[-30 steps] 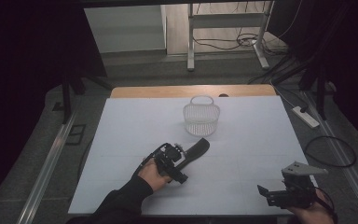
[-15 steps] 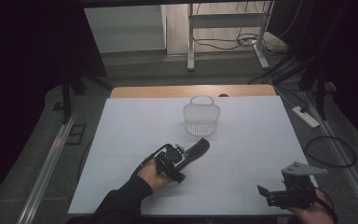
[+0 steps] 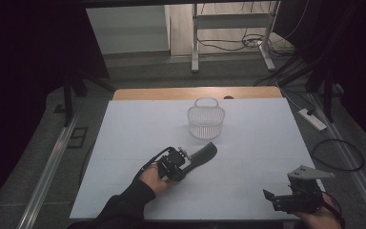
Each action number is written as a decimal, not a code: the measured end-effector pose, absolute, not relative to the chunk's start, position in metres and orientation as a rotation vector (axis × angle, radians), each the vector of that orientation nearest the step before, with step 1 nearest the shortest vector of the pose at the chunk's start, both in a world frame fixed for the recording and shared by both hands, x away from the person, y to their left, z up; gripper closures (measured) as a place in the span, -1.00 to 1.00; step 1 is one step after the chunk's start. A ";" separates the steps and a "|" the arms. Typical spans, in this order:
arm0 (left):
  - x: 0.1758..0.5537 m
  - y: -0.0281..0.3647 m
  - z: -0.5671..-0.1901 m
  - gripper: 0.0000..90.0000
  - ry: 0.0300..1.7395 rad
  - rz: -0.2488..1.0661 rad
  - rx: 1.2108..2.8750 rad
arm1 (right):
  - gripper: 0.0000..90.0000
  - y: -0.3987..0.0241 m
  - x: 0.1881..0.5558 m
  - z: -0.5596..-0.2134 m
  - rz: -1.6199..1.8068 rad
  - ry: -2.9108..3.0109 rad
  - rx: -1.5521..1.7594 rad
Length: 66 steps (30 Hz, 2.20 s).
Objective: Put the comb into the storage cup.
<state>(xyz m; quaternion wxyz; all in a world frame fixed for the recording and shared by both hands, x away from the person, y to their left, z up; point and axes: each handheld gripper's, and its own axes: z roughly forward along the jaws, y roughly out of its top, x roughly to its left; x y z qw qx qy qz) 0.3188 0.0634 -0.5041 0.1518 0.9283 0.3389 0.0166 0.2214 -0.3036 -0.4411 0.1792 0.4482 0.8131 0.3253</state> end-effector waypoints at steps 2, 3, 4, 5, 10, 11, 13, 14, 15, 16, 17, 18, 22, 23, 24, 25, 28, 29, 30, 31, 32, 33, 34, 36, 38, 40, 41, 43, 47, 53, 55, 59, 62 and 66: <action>0.320 0.065 -0.504 0.61 0.972 0.037 2.658 | -0.98 -0.304 0.221 -0.441 0.919 2.300 1.267; 0.320 0.066 -0.504 0.61 0.980 0.030 2.647 | -0.98 -0.304 0.221 -0.441 0.920 2.300 1.267; 0.320 0.067 -0.504 0.61 0.979 0.025 2.642 | -0.98 -0.304 0.221 -0.441 0.920 2.300 1.266; 0.320 0.067 -0.504 0.61 0.980 0.023 2.636 | -0.98 -0.304 0.221 -0.441 0.921 2.300 1.266; 0.320 0.069 -0.501 0.61 0.955 0.018 2.610 | -0.98 -0.304 0.221 -0.441 0.922 2.299 1.266; 0.319 0.069 -0.500 0.61 0.948 0.005 2.605 | -0.98 -0.304 0.221 -0.441 0.923 2.299 1.266; 0.319 0.068 -0.499 0.61 0.930 -0.003 2.599 | -0.98 -0.304 0.221 -0.441 0.923 2.299 1.266; 0.318 0.068 -0.499 0.61 0.923 -0.005 2.596 | -0.98 -0.304 0.221 -0.441 0.923 2.300 1.266; 0.318 0.068 -0.499 0.61 0.914 -0.008 2.594 | -0.98 -0.304 0.221 -0.441 0.923 2.299 1.266; 0.317 0.068 -0.498 0.61 0.910 -0.010 2.589 | -0.98 -0.304 0.221 -0.441 0.923 2.299 1.266; 0.317 0.068 -0.497 0.61 0.905 -0.011 2.583 | -0.98 -0.304 0.221 -0.441 0.923 2.299 1.266; 0.316 0.069 -0.496 0.61 0.896 -0.008 2.578 | -0.98 -0.304 0.221 -0.441 0.922 2.299 1.266; 0.314 0.070 -0.491 0.61 0.878 -0.009 2.535 | -0.98 -0.304 0.221 -0.441 0.923 2.298 1.265; 0.313 0.071 -0.490 0.61 0.877 -0.011 2.520 | -0.98 -0.304 0.221 -0.441 0.924 2.298 1.266; 0.313 0.072 -0.489 0.61 0.866 -0.017 2.512 | -0.98 -0.304 0.221 -0.441 0.924 2.297 1.265; 0.312 0.072 -0.488 0.61 0.867 -0.018 2.502 | -0.98 -0.304 0.221 -0.441 0.924 2.298 1.265; 0.310 0.073 -0.488 0.61 0.852 -0.029 2.485 | -0.98 -0.304 0.221 -0.441 0.924 2.298 1.264; 0.310 0.073 -0.487 0.61 0.847 -0.025 2.486 | -0.98 -0.304 0.221 -0.441 0.924 2.298 1.263; 0.309 0.073 -0.487 0.61 0.841 -0.018 2.484 | -0.98 -0.303 0.221 -0.441 0.925 2.298 1.263; 0.309 0.073 -0.486 0.61 0.836 -0.013 2.478 | -0.98 -0.303 0.221 -0.441 0.925 2.298 1.262; 0.308 0.073 -0.485 0.61 0.833 -0.005 2.474 | -0.98 -0.303 0.221 -0.441 0.925 2.298 1.262; 0.307 0.073 -0.484 0.61 0.829 -0.001 2.470 | -0.98 -0.304 0.221 -0.441 0.925 2.299 1.262; 0.306 0.073 -0.482 0.61 0.821 0.010 2.467 | -0.98 -0.304 0.221 -0.441 0.926 2.298 1.261; 0.304 0.073 -0.480 0.61 0.812 0.030 2.457 | -0.98 -0.304 0.221 -0.441 0.927 2.299 1.259; 0.303 0.074 -0.479 0.61 0.807 0.033 2.443 | -0.98 -0.304 0.221 -0.441 0.930 2.299 1.256; 0.302 0.076 -0.478 0.61 0.808 0.037 2.435 | -0.98 -0.304 0.221 -0.441 0.933 2.300 1.252; 0.302 0.077 -0.478 0.61 0.809 0.037 2.429 | -0.99 -0.304 0.221 -0.441 0.934 2.300 1.251; 0.301 0.079 -0.477 0.61 0.809 0.040 2.423 | -0.99 -0.304 0.220 -0.440 0.937 2.301 1.249; 0.300 0.084 -0.472 0.61 0.808 0.049 2.398 | -1.00 -0.304 0.220 -0.440 0.952 2.301 1.241; 0.298 0.092 -0.467 0.61 0.811 0.064 2.366 | -1.00 -0.304 0.218 -0.438 0.989 2.303 1.201; 0.299 0.094 -0.468 0.61 0.820 0.069 2.359 | -1.00 -0.303 0.218 -0.438 1.008 2.304 1.182; 0.299 0.098 -0.466 0.61 0.827 0.074 2.348 | -1.00 -0.302 0.218 -0.436 1.037 2.303 1.162; 0.298 0.099 -0.464 0.61 0.823 0.082 2.339 | -1.00 -0.302 0.219 -0.434 1.067 2.302 1.149; 0.296 0.101 -0.460 0.61 0.815 0.094 2.325 | -1.00 -0.298 0.220 -0.431 1.109 2.310 1.088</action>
